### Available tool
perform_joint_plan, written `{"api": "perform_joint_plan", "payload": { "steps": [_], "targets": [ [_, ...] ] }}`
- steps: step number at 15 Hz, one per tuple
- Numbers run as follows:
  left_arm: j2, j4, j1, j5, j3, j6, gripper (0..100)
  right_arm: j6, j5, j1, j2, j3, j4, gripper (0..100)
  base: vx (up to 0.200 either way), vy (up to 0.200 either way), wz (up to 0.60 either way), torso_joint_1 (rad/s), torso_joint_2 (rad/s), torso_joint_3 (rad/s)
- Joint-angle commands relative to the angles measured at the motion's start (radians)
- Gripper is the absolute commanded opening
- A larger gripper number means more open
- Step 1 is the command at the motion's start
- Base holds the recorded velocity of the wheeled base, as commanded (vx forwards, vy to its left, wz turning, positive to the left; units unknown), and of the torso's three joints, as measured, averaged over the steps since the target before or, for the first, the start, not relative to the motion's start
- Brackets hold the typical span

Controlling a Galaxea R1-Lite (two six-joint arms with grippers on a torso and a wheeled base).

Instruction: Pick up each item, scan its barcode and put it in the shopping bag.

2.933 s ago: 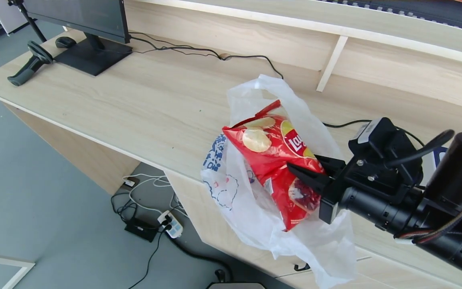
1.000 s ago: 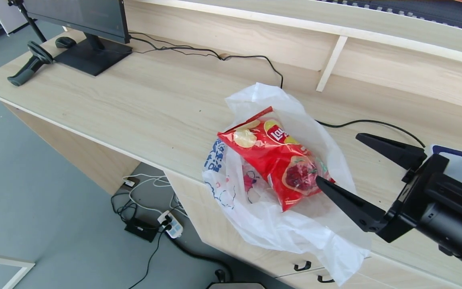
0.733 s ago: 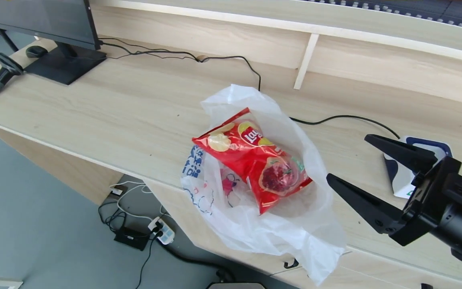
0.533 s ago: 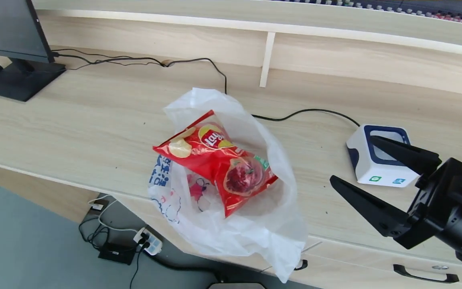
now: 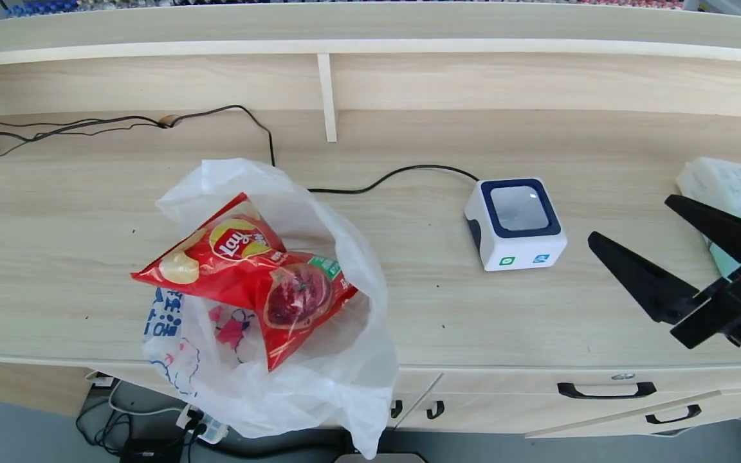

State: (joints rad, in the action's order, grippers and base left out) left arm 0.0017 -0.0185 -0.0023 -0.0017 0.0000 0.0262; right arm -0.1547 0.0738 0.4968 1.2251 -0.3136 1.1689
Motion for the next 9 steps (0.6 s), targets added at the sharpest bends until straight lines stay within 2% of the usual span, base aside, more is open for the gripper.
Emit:
{"api": "perform_joint_plan", "payload": {
  "steps": [1,2,4,7,9],
  "targets": [
    [0.001,-0.001,0.001,0.000,0.000,0.000,100,0.052,0.021,-0.149,-0.084,0.008,-0.017,100,0.000,0.000,0.00,0.000,0.00,0.000],
    [0.000,0.000,0.001,0.000,0.000,0.000,100,0.067,0.014,-0.167,-0.098,0.021,-0.025,100,0.000,0.000,0.00,0.000,0.00,0.000],
    [0.000,0.000,0.001,0.000,0.000,0.001,100,0.078,-0.068,-0.219,-0.165,0.036,-0.110,100,0.000,0.000,0.00,0.000,0.00,0.000],
    [0.000,-0.004,0.001,0.000,0.000,-0.006,100,0.083,-0.088,-0.224,-0.251,0.034,-0.255,100,0.000,0.000,0.00,0.000,0.00,0.000],
    [0.000,-0.006,0.001,0.000,0.000,-0.002,100,0.087,-0.086,-0.234,-0.282,0.021,-0.338,100,-0.200,0.000,0.00,0.005,0.01,0.000]
  ]
}}
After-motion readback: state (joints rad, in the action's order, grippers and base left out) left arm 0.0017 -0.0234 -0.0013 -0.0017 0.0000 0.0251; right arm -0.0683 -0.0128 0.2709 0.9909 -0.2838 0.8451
